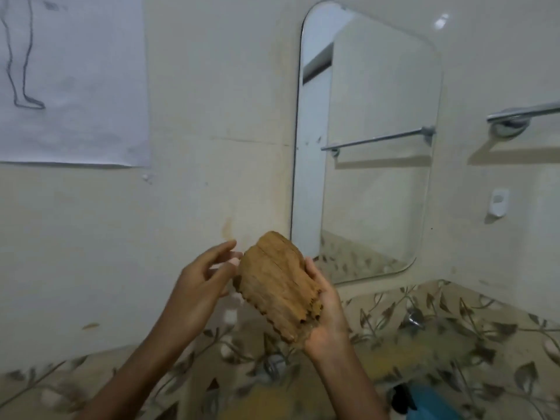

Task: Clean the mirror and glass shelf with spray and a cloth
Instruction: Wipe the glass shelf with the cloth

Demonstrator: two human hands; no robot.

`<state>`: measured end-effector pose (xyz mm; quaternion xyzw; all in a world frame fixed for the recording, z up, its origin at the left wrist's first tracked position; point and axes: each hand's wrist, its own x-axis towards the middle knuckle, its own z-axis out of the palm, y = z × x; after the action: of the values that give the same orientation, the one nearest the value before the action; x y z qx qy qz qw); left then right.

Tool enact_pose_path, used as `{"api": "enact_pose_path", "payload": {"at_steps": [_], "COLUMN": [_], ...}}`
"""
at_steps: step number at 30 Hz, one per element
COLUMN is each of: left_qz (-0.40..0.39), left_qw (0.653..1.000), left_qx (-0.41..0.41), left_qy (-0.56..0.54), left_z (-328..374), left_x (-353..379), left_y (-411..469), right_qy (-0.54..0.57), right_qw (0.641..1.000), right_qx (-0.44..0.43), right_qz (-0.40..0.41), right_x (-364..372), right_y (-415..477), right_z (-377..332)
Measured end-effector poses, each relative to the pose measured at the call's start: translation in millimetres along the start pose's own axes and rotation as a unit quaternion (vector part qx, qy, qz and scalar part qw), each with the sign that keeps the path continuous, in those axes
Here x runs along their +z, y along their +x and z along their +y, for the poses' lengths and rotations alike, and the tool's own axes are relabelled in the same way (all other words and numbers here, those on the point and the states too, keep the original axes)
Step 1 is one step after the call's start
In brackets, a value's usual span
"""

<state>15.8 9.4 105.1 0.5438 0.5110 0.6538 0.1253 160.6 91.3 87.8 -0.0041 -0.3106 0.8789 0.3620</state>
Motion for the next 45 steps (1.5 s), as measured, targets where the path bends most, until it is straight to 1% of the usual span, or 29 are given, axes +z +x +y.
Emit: {"api": "enact_pose_path", "payload": {"at_steps": [2,4,5,7,8,9,10,11,14,16,18,19,20,21,22,23,24,25,26,27,29,30,34,38,40,45], "left_qz": [-0.037,-0.061,-0.062,-0.05,-0.04,-0.03,-0.023,-0.022,-0.03,-0.027,-0.016,-0.014,-0.016,-0.016,-0.012,-0.009,-0.005,-0.003,-0.003,-0.002,0.004,0.007,0.026,0.044,0.039,-0.003], "left_qw": [0.996,0.984,0.979,0.977,0.977,0.977,0.975,0.972,0.961,0.959,0.962,0.964,0.965,0.965,0.965,0.968,0.971,0.974,0.976,0.977,0.978,0.979,0.983,0.986,0.988,0.992], "left_qx": [-0.084,-0.164,-0.186,-0.199,-0.203,-0.207,-0.215,-0.226,-0.272,-0.283,-0.261,-0.238,-0.21,-0.183,-0.161,-0.146,-0.133,-0.126,-0.125,-0.128,-0.142,-0.15,-0.141,-0.133,-0.133,-0.121], "left_qy": [-0.014,-0.033,-0.05,-0.062,-0.057,-0.052,-0.05,-0.055,-0.047,0.007,0.081,0.116,0.154,0.187,0.205,0.206,0.197,0.188,0.181,0.173,0.15,0.14,0.114,0.09,0.07,0.046], "left_z": [-15,-27,-31,-39,-44,-48,-53,-58,-78,-92,-105,-111,-116,-119,-121,-121,-121,-121,-120,-120,-119,-118,-117,-120,-121,-121], "left_x": [2,1,0,-5,-7,-10,-13,-16,-24,-26,-24,-23,-22,-22,-22,-23,-23,-23,-22,-21,-19,-19,-16,-12,-7,10], "left_y": [-17,-31,-35,-43,-48,-52,-57,-62,-72,-76,-80,-82,-83,-84,-84,-84,-84,-83,-83,-82,-81,-81,-81,-82,-81,-76], "right_qy": [-0.023,-0.06,-0.09,-0.185,-0.272,-0.375,-0.461,-0.515,-0.591,-0.631,-0.668,-0.699,-0.745,-0.792,-0.819,-0.827,-0.829,-0.835,-0.848,-0.862,-0.882,-0.889,-0.915,-0.929,-0.929,-0.912], "right_qw": [1.0,0.997,0.995,0.979,0.953,0.911,0.867,0.834,0.786,0.756,0.724,0.692,0.638,0.572,0.53,0.526,0.537,0.54,0.526,0.506,0.47,0.456,0.4,0.367,0.361,0.39], "right_qx": [0.01,0.023,0.015,-0.045,-0.087,-0.121,-0.138,-0.144,-0.111,-0.077,-0.043,-0.033,-0.033,-0.041,-0.063,-0.082,-0.088,-0.079,-0.059,-0.03,0.032,0.045,0.038,0.001,-0.023,-0.049], "right_qz": [0.011,0.033,0.044,0.078,0.1,0.119,0.132,0.137,0.146,0.153,0.165,0.178,0.195,0.211,0.21,0.18,0.128,0.07,0.022,-0.008,-0.018,-0.015,-0.018,-0.045,-0.076,-0.12], "right_x": [-9,-13,-15,-21,-25,-28,-32,-36,-51,-59,-68,-74,-80,-85,-87,-86,-86,-85,-85,-85,-87,-88,-89,-90,-95,-108], "right_y": [-9,-16,-19,-26,-31,-35,-41,-45,-47,-44,-41,-41,-40,-41,-41,-41,-40,-39,-38,-37,-35,-34,-26,-28,-35,-50], "right_z": [10,20,23,25,26,27,30,32,43,47,53,56,59,61,62,63,65,70,78,87,107,116,133,135,129,104]}}
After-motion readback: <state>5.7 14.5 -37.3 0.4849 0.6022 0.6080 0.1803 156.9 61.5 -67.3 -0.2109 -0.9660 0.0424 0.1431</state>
